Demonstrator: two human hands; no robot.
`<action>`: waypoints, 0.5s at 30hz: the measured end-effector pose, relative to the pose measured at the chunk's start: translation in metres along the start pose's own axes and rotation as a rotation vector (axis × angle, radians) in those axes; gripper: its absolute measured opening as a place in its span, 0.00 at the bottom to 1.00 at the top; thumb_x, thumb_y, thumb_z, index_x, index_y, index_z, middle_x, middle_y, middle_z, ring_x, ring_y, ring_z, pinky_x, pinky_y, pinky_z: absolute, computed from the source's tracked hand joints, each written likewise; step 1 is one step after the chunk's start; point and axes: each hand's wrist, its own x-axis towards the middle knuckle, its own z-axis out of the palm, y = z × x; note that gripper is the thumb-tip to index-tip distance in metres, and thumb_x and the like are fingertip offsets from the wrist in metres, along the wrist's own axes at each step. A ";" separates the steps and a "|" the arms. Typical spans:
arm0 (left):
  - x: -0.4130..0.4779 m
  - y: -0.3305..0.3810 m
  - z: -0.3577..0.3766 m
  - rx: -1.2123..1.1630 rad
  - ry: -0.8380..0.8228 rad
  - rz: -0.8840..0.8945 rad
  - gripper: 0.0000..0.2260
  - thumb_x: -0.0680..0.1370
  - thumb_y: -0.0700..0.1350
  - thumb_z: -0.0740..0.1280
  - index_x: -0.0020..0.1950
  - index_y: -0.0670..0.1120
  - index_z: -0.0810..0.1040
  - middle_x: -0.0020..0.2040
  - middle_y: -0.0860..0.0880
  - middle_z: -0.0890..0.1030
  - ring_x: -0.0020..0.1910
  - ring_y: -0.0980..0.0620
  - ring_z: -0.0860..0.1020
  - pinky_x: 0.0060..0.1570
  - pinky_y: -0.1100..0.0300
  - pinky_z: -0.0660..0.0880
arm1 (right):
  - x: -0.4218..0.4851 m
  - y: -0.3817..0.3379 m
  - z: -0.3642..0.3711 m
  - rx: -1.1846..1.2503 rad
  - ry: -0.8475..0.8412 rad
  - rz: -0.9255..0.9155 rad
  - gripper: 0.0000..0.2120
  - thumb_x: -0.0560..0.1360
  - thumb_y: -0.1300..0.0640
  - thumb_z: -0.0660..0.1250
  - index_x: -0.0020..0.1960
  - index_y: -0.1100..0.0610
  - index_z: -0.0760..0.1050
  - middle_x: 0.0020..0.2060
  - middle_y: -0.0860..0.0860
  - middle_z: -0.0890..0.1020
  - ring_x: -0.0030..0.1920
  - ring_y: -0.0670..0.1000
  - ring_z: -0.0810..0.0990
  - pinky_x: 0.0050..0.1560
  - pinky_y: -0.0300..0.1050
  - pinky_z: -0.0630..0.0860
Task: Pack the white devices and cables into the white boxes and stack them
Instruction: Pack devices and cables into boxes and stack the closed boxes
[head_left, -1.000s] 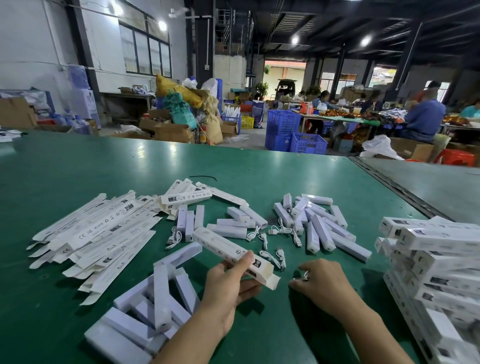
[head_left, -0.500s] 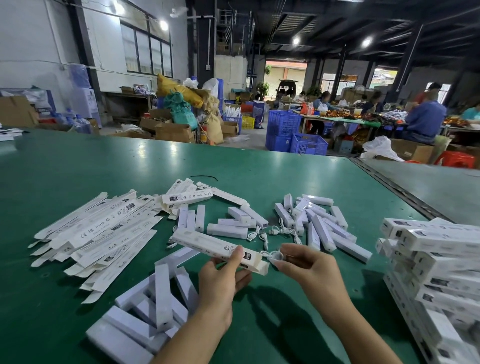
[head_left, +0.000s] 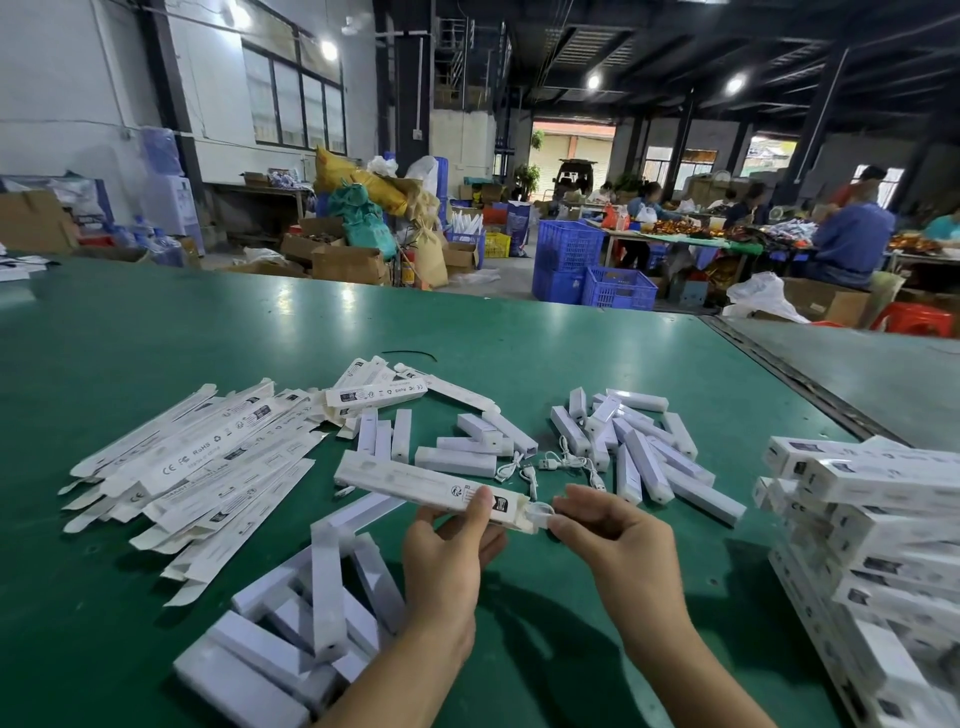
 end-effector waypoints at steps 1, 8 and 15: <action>0.000 0.000 0.000 -0.006 0.003 0.012 0.08 0.76 0.41 0.71 0.53 0.40 0.78 0.42 0.47 0.87 0.43 0.43 0.86 0.37 0.62 0.81 | -0.001 0.001 0.001 -0.016 0.006 -0.002 0.13 0.68 0.68 0.77 0.50 0.57 0.82 0.41 0.49 0.87 0.44 0.48 0.86 0.49 0.36 0.80; -0.004 -0.001 0.001 0.024 -0.094 0.022 0.10 0.77 0.40 0.71 0.57 0.41 0.78 0.46 0.44 0.87 0.45 0.43 0.86 0.39 0.61 0.81 | -0.004 0.002 0.004 0.001 0.084 0.040 0.19 0.64 0.59 0.80 0.52 0.48 0.80 0.40 0.48 0.86 0.42 0.47 0.85 0.46 0.37 0.77; -0.005 -0.004 -0.001 0.060 -0.121 0.088 0.14 0.72 0.44 0.73 0.56 0.42 0.79 0.46 0.45 0.87 0.46 0.44 0.86 0.40 0.61 0.81 | -0.007 0.005 0.008 0.227 0.081 0.234 0.14 0.68 0.65 0.77 0.52 0.59 0.81 0.41 0.52 0.87 0.43 0.49 0.85 0.47 0.40 0.79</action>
